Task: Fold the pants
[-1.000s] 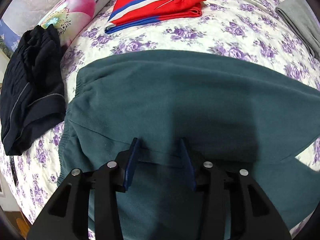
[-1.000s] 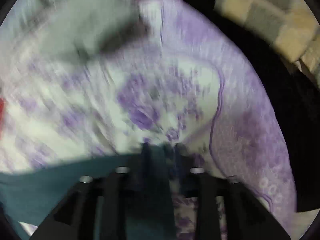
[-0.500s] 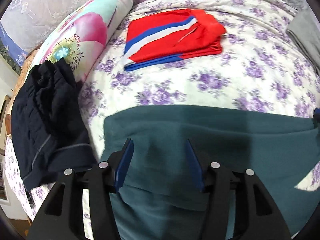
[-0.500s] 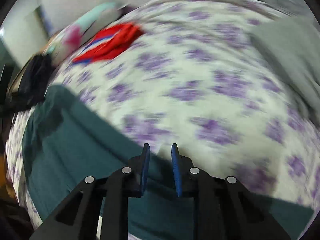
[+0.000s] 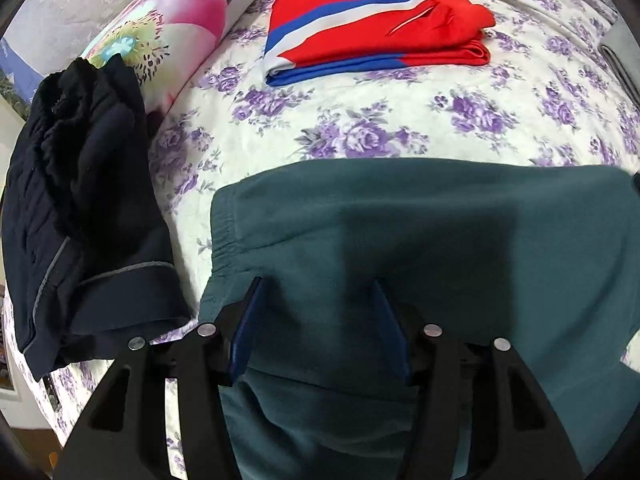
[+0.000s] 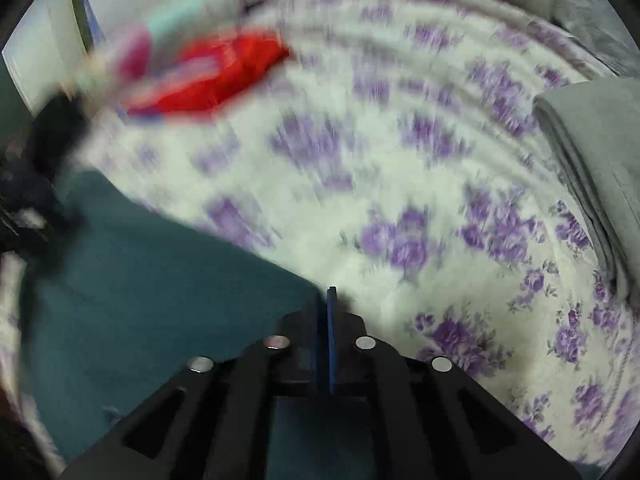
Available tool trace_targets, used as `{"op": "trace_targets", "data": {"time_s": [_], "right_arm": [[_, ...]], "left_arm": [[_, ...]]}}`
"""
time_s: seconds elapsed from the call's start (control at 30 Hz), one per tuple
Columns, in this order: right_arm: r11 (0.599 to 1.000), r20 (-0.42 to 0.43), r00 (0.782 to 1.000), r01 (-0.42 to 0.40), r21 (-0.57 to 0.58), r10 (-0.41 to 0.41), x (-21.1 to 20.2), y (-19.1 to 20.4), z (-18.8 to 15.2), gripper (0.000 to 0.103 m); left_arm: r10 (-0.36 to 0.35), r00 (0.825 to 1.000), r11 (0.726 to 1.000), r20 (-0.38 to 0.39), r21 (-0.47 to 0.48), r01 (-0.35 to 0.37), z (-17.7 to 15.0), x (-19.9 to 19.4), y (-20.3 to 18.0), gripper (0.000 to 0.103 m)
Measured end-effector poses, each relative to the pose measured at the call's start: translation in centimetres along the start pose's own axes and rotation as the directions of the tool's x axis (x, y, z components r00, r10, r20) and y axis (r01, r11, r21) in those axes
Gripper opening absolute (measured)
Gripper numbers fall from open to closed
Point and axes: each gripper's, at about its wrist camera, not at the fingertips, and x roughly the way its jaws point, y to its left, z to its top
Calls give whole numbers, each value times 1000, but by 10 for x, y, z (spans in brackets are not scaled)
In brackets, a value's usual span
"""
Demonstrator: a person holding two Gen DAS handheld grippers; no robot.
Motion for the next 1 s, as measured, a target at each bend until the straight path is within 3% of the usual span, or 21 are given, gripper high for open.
{"op": "trace_targets", "data": {"time_s": [0.03,0.07,0.1,0.2,0.33,0.43,0.57,0.6,0.63,0.7,0.73,0.8,0.83,0.9,0.93,0.97,1.0], "right_arm": [[1000,16,1000,20,1,-20,-2,-2,-2,29],[998,36,999,31,48,-33,-11,-9,-3,49],[995,56,998,35,92,-40,-18,-17,-4,53],[967,141,987,33,254,-71,-60,-68,-26,53],[909,81,981,133,394,-178,-92,-142,-84,53],[900,22,985,147,410,-171,-91,-162,-108,53],[930,-29,986,166,328,-166,-76,-163,-122,53],[937,-48,987,158,311,-151,-67,-159,-122,51],[950,-78,987,156,270,-140,-56,-154,-123,39],[952,-57,988,156,263,-146,-57,-151,-120,16],[934,-32,988,155,321,-152,-62,-158,-119,6],[876,5,977,188,443,-213,-72,-171,-124,7],[857,6,973,199,476,-230,-74,-173,-127,12],[863,-38,970,230,449,-239,-73,-164,-128,30],[864,-26,959,267,427,-283,-79,-155,-125,45],[869,16,955,261,421,-295,-87,-147,-121,53],[877,45,958,241,416,-284,-90,-140,-114,53]], "left_arm": [[6,1000,1000,6,4,-6,2,-3,1,54],[8,1000,1000,17,7,-8,3,-6,2,54],[7,999,1000,33,9,-7,5,-10,4,54],[31,997,999,67,16,-32,15,-16,11,55],[73,994,995,86,63,-79,35,-9,14,55],[70,994,983,79,166,-82,46,4,2,55],[51,996,959,68,274,-68,55,16,-10,52],[47,997,954,54,293,-60,55,19,-12,43],[33,999,947,35,318,-42,56,24,-15,26],[34,999,937,32,347,-43,57,24,-22,1],[61,997,939,49,337,-74,59,23,-22,1],[78,991,969,112,224,-101,70,12,-11,1],[55,992,985,113,157,-72,74,8,-3,1],[17,994,997,109,71,-25,78,5,9,1],[16,994,997,110,71,-24,78,4,13,3],[17,994,996,109,84,-26,78,4,14,5],[14,994,994,104,103,-25,77,4,17,11]]}}
